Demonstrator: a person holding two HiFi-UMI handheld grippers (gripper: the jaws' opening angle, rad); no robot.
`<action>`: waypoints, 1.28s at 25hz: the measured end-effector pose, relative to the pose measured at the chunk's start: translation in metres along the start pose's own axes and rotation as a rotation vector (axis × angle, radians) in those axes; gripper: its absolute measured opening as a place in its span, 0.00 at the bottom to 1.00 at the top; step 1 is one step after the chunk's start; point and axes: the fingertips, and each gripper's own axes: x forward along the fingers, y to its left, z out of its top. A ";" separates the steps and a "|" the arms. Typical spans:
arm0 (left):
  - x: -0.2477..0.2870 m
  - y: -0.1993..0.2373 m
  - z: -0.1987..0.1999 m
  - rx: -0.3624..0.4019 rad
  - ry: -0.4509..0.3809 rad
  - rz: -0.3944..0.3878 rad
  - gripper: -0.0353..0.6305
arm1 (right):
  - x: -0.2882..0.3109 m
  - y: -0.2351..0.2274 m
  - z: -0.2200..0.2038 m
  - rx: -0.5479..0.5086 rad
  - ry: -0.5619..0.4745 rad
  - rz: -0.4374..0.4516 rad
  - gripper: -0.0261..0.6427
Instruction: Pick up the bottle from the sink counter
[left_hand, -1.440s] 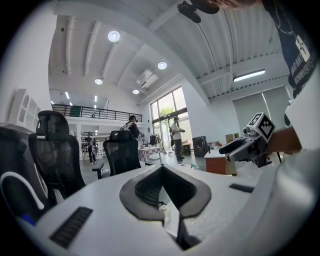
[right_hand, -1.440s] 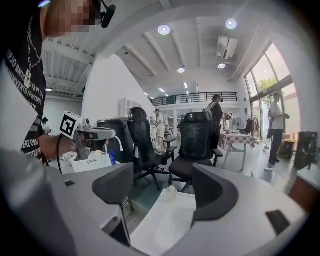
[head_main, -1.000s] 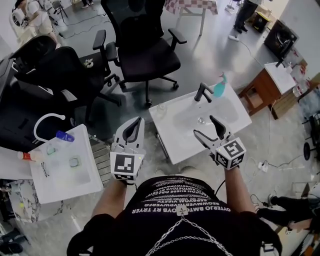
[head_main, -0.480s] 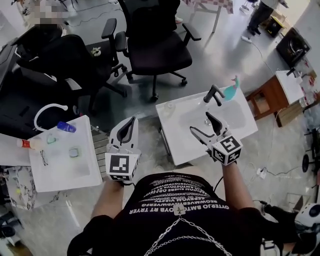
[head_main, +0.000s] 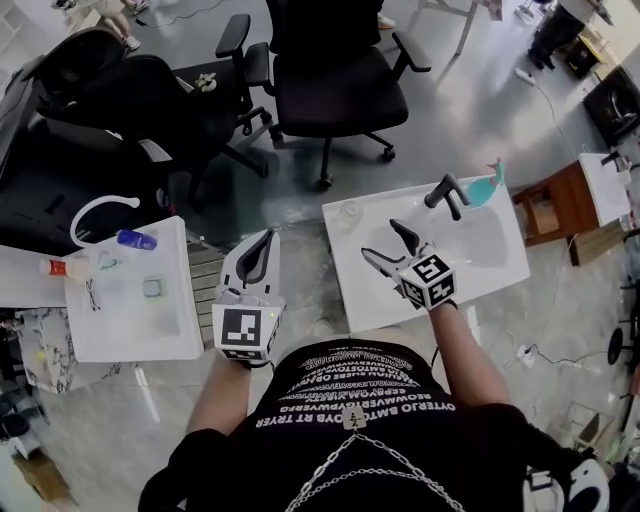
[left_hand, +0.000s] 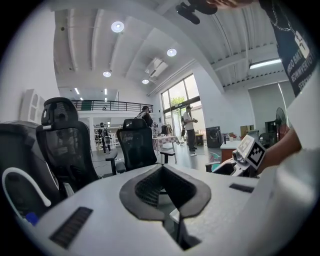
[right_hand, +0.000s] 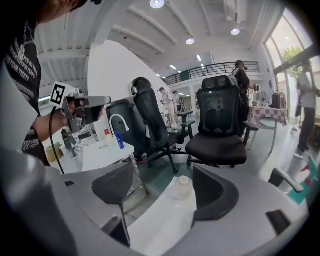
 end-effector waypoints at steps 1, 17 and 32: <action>0.004 0.001 -0.002 -0.001 0.007 0.011 0.06 | 0.012 -0.006 -0.006 -0.008 0.020 0.013 0.56; 0.072 0.000 -0.009 -0.009 0.103 0.130 0.06 | 0.136 -0.070 -0.091 -0.078 0.253 0.201 0.57; 0.041 0.013 -0.058 -0.021 0.256 0.219 0.06 | 0.199 -0.078 -0.130 -0.210 0.301 0.182 0.54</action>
